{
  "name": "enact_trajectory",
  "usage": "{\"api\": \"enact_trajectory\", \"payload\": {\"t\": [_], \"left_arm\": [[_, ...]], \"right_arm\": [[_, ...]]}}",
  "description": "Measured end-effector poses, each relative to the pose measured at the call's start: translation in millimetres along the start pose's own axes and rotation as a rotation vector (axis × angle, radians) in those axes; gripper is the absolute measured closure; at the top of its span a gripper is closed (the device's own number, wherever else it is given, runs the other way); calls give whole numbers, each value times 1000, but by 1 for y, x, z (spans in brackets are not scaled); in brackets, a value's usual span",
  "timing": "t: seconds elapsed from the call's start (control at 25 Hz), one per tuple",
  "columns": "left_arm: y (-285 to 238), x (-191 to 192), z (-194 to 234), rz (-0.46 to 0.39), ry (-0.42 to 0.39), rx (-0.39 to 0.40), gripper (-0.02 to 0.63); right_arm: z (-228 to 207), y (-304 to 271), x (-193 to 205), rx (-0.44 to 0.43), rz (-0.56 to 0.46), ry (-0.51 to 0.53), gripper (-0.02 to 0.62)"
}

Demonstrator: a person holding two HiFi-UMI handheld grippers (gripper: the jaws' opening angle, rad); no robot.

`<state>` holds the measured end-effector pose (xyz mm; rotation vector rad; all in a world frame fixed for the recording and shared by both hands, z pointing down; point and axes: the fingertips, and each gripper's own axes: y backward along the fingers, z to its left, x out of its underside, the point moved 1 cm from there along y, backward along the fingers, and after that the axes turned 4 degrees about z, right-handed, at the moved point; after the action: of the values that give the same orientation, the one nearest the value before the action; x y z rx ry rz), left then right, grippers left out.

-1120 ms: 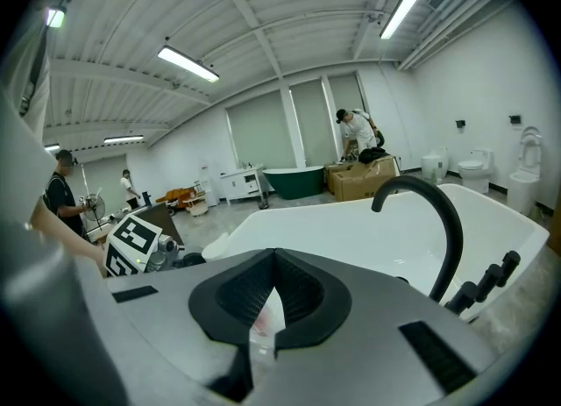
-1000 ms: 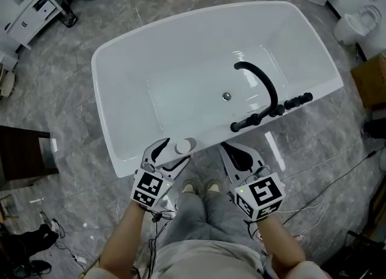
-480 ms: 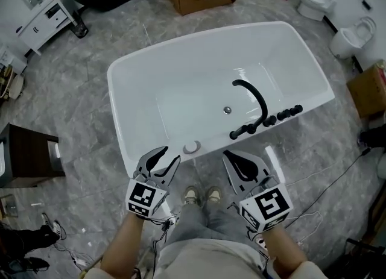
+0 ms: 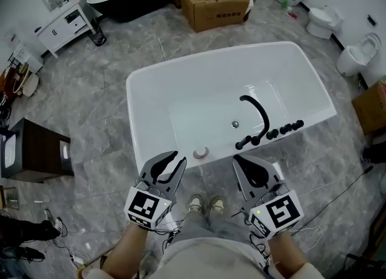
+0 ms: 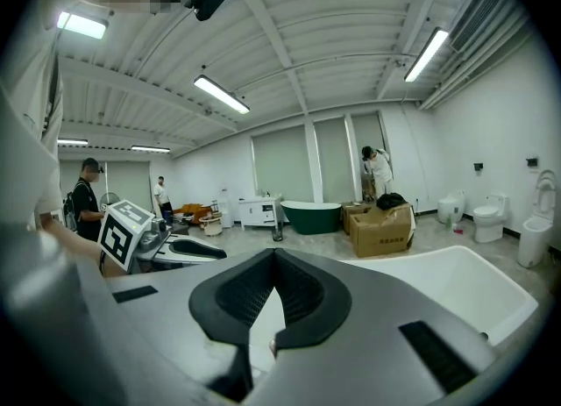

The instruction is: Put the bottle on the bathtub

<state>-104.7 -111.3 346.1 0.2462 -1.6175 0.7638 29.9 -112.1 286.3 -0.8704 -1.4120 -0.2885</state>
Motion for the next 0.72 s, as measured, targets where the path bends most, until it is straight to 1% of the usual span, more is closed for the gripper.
{"api": "enact_trajectory", "payload": {"t": [0.24, 0.4, 0.48, 0.6, 0.72], "left_arm": [[18, -33, -4, -12, -46, -40, 534], [27, -56, 0, -43, -45, -86, 548], [31, -67, 0, -60, -54, -90, 555], [34, -76, -6, -70, -76, -86, 563], [36, -81, -13, -73, -73, -69, 572]], "right_arm": [[5, 27, -39, -9, -62, 47, 569], [8, 41, -53, -3, -82, 68, 569], [10, 44, -59, -3, -102, 74, 569], [9, 49, -63, -15, -108, 54, 569], [9, 53, -65, -17, -106, 55, 569]]}}
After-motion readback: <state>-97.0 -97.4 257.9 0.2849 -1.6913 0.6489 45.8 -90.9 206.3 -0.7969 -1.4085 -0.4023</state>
